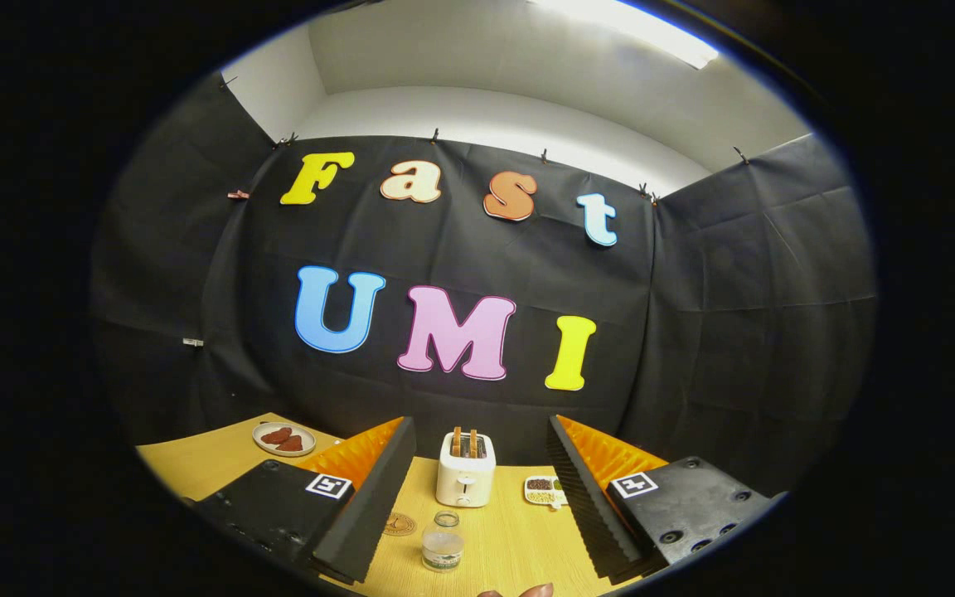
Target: Take the bottle from table, then pour the juice into the cup, finally place the bottle on the coaster
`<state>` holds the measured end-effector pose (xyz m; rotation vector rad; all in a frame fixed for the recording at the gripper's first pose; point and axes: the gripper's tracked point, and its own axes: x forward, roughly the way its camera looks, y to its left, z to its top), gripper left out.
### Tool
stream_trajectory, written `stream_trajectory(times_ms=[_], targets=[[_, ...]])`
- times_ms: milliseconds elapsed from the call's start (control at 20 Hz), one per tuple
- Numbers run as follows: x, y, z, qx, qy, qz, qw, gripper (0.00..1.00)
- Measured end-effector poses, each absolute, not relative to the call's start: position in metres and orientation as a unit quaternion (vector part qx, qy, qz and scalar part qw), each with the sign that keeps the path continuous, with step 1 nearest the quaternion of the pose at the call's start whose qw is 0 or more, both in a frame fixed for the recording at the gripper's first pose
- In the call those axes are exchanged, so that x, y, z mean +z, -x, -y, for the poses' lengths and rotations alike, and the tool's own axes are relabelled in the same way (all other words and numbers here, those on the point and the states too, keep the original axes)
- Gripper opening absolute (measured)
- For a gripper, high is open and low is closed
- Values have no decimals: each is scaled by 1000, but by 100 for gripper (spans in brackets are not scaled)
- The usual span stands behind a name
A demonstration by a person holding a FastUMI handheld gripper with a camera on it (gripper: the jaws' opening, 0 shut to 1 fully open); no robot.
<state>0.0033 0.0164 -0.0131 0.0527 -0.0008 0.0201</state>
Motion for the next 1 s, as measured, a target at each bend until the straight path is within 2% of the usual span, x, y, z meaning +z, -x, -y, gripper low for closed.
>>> stream_trajectory(times_ms=[250, 1000], targets=[[-56, -13, -31, 24, -36, -5, 999, 97], [-287, -37, -73, 43, -71, -85, 993, 97]])
